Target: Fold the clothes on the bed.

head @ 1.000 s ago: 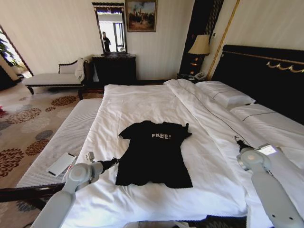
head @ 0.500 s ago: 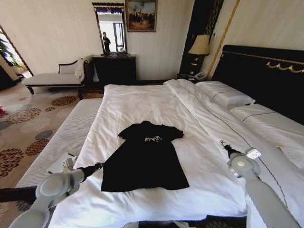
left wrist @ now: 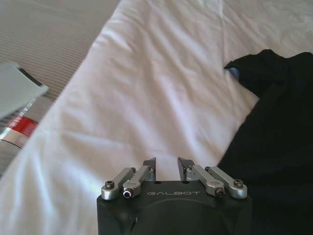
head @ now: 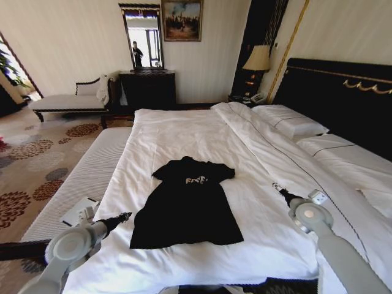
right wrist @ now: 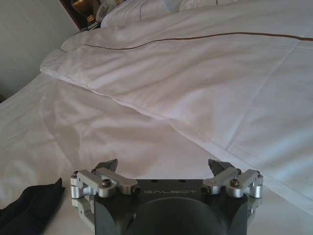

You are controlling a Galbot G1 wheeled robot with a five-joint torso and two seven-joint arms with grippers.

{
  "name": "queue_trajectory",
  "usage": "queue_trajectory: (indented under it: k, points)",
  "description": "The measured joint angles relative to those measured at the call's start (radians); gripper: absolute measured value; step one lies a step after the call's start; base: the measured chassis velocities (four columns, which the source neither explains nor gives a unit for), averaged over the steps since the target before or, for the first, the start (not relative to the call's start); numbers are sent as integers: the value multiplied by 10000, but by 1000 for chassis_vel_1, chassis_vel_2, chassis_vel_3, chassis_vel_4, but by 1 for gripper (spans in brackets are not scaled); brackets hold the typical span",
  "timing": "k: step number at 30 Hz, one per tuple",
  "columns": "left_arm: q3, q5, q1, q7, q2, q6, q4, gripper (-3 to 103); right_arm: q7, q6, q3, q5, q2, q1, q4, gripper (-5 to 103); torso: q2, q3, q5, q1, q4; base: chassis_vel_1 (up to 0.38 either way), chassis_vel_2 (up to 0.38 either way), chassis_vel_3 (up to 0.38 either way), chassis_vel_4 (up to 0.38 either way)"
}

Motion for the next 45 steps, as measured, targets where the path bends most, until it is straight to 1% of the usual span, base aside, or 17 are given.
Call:
queue_trajectory:
  k: [3,5,7,8,9,12,15,17,21,23,26,28,30,33,38,42,45]
  points:
    - [-249,718,276,87,350,-15,-24,36,19,-31,-202,99,-18,262,-34,100,0,1,5,0,1,0,0,0,0]
    - [-470,1431,371,352,505,-199,61,46,45,-33,-401,118,0,607,-127,100,0,1,1,0,1,0,0,0,0]
    - [-801,1458,141,497,528,-461,186,57,59,15,-599,102,79,1032,-262,100,0,1,2,-1,3,0,0,0,0]
    - [-801,1458,141,497,528,-461,186,57,59,15,-599,102,79,1032,-262,100,0,1,2,-1,3,0,0,0,0]
    - [-900,1327,14,501,524,-546,218,57,60,37,-643,85,97,1144,-307,100,0,1,2,0,3,0,0,0,0]
    - [-1168,-9,-1068,505,539,-822,515,74,62,118,-842,-89,135,1569,-518,100,-1,2,1,1,2,0,0,0,0]
    - [-944,-682,-1819,489,556,-842,780,79,62,125,-894,-174,135,1646,-609,100,-1,1,3,1,2,0,0,0,0]
    - [-90,-1543,-3453,311,261,-754,1489,89,62,136,-924,-297,135,1680,-773,100,0,1,8,1,-4,0,0,0,0]
    - [1415,-1846,-5300,155,-567,-536,2881,100,74,158,-912,-437,125,1584,-942,100,-1,2,2,2,-4,0,0,0,0]
    - [2311,-1837,-6389,158,-1237,-411,4169,100,108,172,-856,-559,122,1463,-1050,100,-3,3,1,3,-7,0,0,0,0]
    - [2718,-1778,-6975,255,-1630,-343,4972,100,134,182,-825,-640,121,1409,-1108,100,-3,3,1,3,-7,0,0,0,0]
    - [3232,-1489,-7871,643,-2375,-269,6190,100,199,198,-780,-743,122,1314,-1187,100,-3,3,6,3,0,0,0,0,0]
    - [3328,-1346,-8049,761,-2545,-269,6454,100,208,202,-766,-766,122,1293,-1204,100,-3,3,6,3,0,0,0,0,0]
    - [3674,-500,-8832,1392,-3488,-325,7665,100,241,210,-675,-816,86,1207,-1325,100,-3,3,5,3,-2,0,0,0,0]
    - [3788,-128,-9097,1679,-4165,-351,8134,100,242,213,-541,-808,3,1207,-1430,100,-3,2,6,3,-3,0,0,0,0]
    - [3816,74,-9082,1835,-4248,-440,8163,103,230,213,-427,-804,-9,1178,-1463,100,-3,1,5,1,0,0,0,0,0]
    - [3801,381,-8994,2062,-4159,-556,8167,90,203,213,-315,-810,-8,1070,-1489,100,-1,1,3,0,1,0,0,0,0]
